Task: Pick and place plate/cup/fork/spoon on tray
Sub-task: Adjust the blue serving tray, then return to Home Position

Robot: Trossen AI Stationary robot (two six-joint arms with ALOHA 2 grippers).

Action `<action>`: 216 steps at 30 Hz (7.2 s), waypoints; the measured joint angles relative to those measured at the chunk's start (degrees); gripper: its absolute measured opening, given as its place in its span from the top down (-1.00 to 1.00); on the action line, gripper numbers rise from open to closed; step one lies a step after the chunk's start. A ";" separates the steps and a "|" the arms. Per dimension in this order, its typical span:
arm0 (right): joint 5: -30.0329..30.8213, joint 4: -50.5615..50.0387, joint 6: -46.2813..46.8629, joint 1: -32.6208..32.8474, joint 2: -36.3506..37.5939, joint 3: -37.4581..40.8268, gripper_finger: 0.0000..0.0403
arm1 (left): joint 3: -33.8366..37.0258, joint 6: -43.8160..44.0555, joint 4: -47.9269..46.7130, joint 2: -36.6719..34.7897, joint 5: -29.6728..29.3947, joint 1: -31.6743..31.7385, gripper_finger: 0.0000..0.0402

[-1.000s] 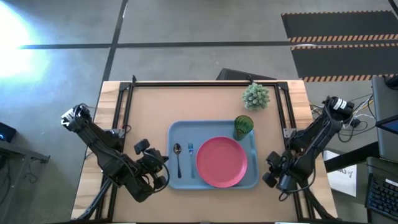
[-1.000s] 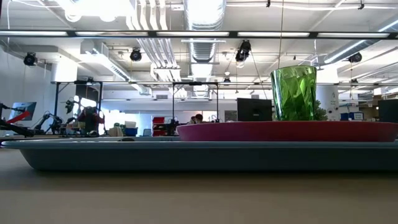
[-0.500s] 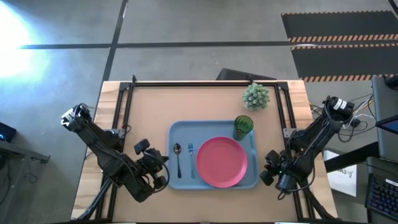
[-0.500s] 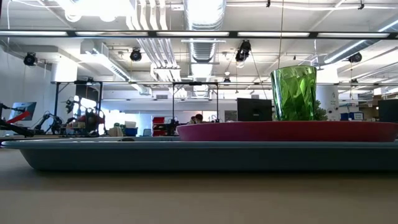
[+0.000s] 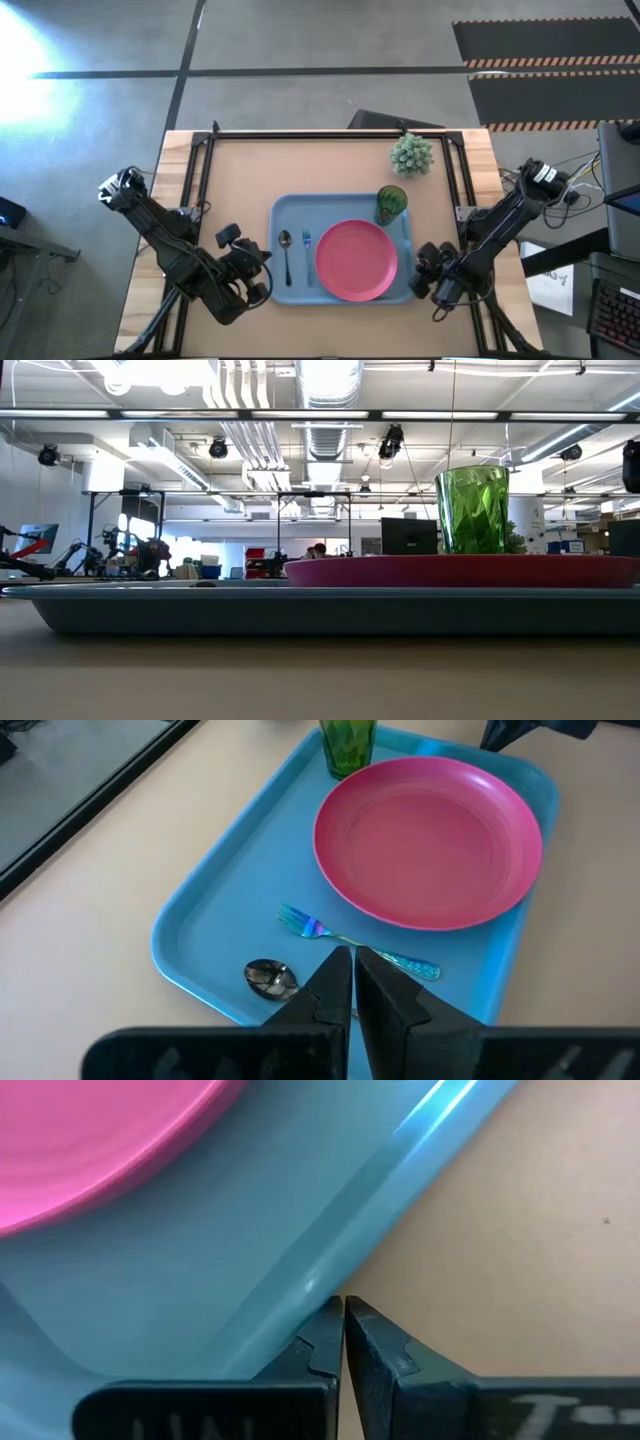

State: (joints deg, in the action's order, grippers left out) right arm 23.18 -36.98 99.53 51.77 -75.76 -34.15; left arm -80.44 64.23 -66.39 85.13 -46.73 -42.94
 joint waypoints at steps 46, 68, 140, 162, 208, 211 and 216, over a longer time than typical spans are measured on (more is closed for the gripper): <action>-7.54 4.11 -18.42 -8.85 -1.93 -3.92 0.96 | -0.11 0.00 2.56 -0.01 0.04 -0.20 1.00; -4.97 5.63 -11.74 -2.17 -16.80 -18.83 0.96 | 0.13 -0.09 2.93 -0.01 0.75 -0.24 1.00; 2.55 -2.61 -90.36 -5.31 33.21 -45.34 0.96 | 19.56 -22.64 25.33 -50.22 10.93 -3.46 1.00; 14.01 5.62 -89.81 -5.31 45.36 -40.13 0.96 | 51.72 -17.22 72.02 -73.97 19.96 -3.45 1.00; -15.63 49.56 -90.86 -5.31 74.93 21.18 0.96 | 71.02 -50.07 64.27 -85.12 56.47 -3.16 1.00; -15.74 54.22 -90.01 -5.31 75.08 24.66 0.96 | 72.90 -50.07 65.89 -85.14 54.87 -3.15 1.00; -16.45 60.48 -91.48 -5.31 75.32 29.65 0.96 | 75.07 -50.18 68.19 -85.14 54.78 -3.15 1.00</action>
State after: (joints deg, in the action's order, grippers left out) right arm 6.73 23.49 8.04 46.46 -0.44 -4.50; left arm -5.38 14.05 1.80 -0.01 8.05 -46.09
